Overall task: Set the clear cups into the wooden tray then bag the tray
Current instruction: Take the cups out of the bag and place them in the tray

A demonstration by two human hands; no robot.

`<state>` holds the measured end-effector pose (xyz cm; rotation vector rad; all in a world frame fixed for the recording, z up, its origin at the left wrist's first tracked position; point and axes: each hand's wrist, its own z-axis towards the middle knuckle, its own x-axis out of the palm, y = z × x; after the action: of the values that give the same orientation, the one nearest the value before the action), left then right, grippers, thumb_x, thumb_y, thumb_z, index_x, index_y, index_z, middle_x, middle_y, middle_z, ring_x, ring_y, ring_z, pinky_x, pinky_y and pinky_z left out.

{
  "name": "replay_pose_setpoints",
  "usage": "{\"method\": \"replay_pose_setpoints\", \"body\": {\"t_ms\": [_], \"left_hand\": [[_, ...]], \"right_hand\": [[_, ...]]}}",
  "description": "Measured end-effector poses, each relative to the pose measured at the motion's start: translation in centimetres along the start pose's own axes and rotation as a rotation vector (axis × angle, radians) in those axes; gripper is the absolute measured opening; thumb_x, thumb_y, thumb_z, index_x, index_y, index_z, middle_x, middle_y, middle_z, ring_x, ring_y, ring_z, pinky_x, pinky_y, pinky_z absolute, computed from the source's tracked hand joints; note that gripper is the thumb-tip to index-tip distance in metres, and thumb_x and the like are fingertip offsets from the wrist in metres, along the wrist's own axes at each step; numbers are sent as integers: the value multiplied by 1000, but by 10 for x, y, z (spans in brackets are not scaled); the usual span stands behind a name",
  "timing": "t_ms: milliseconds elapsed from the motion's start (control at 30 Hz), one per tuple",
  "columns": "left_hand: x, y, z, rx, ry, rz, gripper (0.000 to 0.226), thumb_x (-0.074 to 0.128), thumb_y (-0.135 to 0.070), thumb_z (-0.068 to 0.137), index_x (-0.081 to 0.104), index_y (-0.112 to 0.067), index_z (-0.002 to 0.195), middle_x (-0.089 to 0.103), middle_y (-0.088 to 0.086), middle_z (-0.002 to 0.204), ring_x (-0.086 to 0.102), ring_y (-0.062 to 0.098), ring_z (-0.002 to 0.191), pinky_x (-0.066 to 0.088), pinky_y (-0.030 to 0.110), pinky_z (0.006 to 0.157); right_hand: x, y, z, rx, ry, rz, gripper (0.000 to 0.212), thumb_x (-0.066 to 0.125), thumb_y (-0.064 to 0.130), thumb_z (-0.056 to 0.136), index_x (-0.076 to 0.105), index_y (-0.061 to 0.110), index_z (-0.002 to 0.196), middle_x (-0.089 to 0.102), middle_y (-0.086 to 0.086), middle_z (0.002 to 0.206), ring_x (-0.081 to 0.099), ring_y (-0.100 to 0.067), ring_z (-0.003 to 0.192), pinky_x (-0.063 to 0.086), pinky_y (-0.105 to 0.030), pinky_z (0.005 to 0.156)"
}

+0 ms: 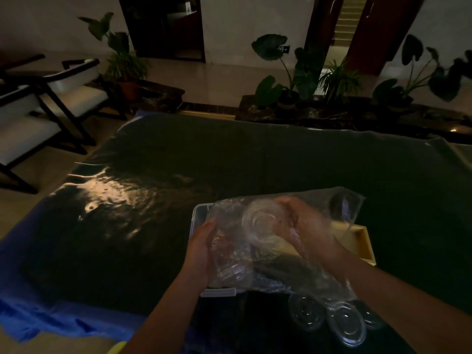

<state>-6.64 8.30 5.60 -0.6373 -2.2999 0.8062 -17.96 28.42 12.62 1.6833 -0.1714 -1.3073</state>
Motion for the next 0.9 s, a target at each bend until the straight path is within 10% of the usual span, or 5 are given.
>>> {"method": "replay_pose_setpoints", "body": {"t_ms": [167,300,900], "left_hand": [[2,1,5,5,1,-13,47,73,-52,84,70,-21,119,78,18,107,76,42,94,60,60,80],[-1,-2,10,-9,-87,3,55,73,-53,83,65,-20,127,72,19,118,69,43,105,55,62,90],[-4,1,20,-12,-106,-149,53,65,-55,86,63,-23,129,69,17,118,65,42,106,54,54,74]], "right_hand": [[-15,1,-9,-27,-151,33,26,71,17,92,57,33,107,55,27,84,49,36,82,37,8,69],[-34,8,-15,-7,-131,169,26,76,25,88,66,34,110,72,15,91,67,8,88,53,-8,68],[-96,-15,-22,227,-415,573,33,77,15,87,67,26,117,78,12,100,76,-7,87,58,-16,62]]}}
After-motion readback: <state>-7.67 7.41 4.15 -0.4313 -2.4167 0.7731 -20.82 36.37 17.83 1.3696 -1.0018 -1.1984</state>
